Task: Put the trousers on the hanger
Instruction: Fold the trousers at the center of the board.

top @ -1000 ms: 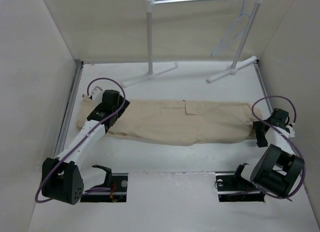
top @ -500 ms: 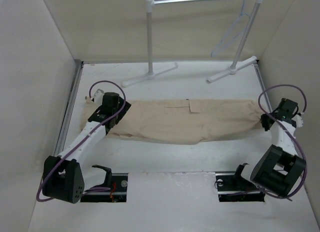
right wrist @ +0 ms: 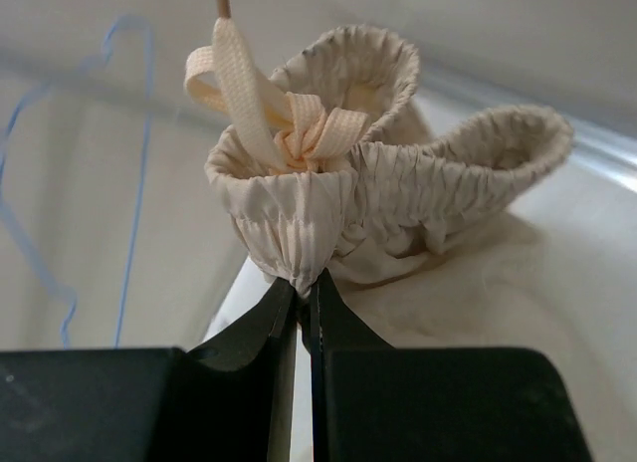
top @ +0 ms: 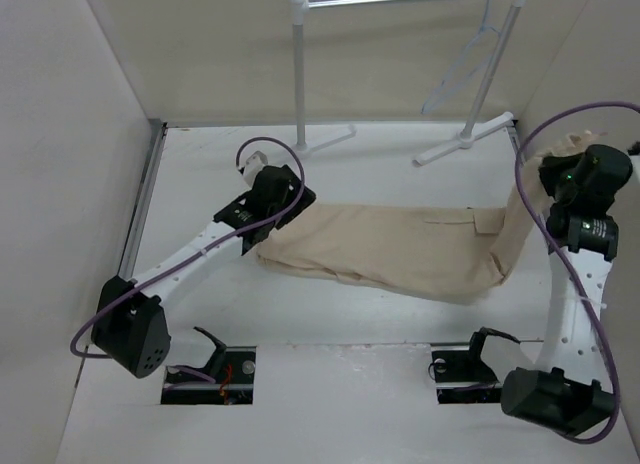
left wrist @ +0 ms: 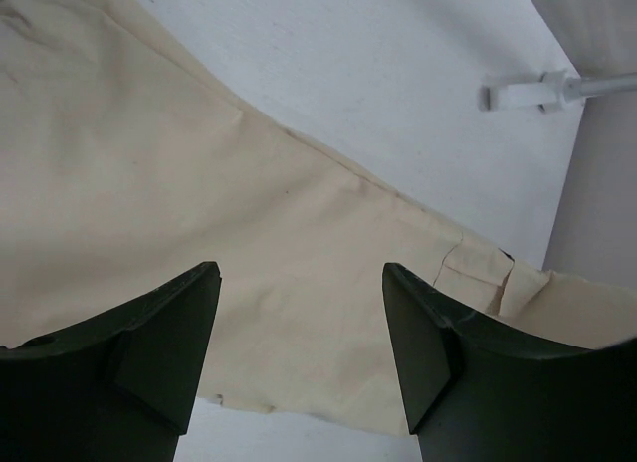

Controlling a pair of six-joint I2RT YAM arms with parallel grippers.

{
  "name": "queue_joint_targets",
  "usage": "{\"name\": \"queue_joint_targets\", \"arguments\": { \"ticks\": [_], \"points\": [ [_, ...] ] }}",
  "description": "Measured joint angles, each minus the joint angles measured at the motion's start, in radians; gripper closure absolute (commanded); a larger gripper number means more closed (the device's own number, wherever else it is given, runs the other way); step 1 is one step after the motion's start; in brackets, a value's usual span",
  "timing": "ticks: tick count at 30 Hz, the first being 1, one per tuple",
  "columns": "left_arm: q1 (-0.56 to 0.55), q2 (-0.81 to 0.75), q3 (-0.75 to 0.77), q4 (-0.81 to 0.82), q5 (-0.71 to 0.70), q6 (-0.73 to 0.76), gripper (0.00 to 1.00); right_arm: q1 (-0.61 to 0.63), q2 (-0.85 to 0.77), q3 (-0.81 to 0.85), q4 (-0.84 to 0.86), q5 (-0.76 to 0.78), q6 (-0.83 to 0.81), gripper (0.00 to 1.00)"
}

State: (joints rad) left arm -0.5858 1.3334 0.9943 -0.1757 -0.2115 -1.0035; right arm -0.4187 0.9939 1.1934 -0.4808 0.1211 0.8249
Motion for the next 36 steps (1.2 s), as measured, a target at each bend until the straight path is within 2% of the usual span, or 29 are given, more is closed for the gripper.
{"name": "queue_joint_targets", "arguments": {
  "ticks": [3,8,11,14,16,19,22,25,28,30,33,34,36],
  "points": [
    [0.026,-0.017,0.004,-0.007,-0.003,0.001,0.35,0.200,0.011,0.045,-0.025,0.002,-0.036,0.90],
    [0.217,-0.146,-0.055,-0.031,-0.007,0.012,0.35,0.630,0.077,0.133,-0.047,0.073,-0.059,0.88],
    [0.355,-0.269,-0.127,-0.048,-0.006,0.017,0.34,0.880,0.177,0.211,-0.050,0.146,-0.064,0.87],
    [0.467,-0.359,-0.198,-0.063,0.005,0.020,0.34,1.086,0.346,0.316,-0.050,0.203,-0.066,0.85],
    [0.544,-0.396,-0.243,-0.072,0.023,0.022,0.34,1.199,0.496,0.406,-0.042,0.229,-0.069,0.75],
    [0.653,-0.423,-0.293,-0.094,0.057,0.023,0.34,1.345,0.749,0.544,-0.017,0.238,-0.074,0.49],
    [0.747,-0.442,-0.311,-0.125,0.096,0.024,0.34,1.456,0.945,0.603,-0.011,0.190,-0.075,0.42],
    [0.785,-0.465,-0.311,-0.130,0.111,0.030,0.34,1.528,1.023,0.579,-0.055,0.108,-0.074,0.33],
    [0.756,-0.457,-0.304,-0.129,0.109,0.035,0.37,1.520,0.958,0.490,-0.067,0.051,-0.076,0.33],
    [0.678,-0.421,-0.284,-0.130,0.093,0.039,0.38,1.463,0.840,0.382,-0.048,0.031,-0.077,0.42],
    [0.466,-0.307,-0.216,-0.112,0.044,0.045,0.42,1.307,0.598,0.187,0.014,0.016,-0.073,0.76],
    [0.385,-0.256,-0.187,-0.096,0.032,0.046,0.42,1.245,0.523,0.128,0.036,0.014,-0.071,0.83],
    [0.249,-0.146,-0.126,-0.058,0.018,0.050,0.42,1.137,0.401,0.013,0.081,0.004,-0.061,0.87]
  ]
}}
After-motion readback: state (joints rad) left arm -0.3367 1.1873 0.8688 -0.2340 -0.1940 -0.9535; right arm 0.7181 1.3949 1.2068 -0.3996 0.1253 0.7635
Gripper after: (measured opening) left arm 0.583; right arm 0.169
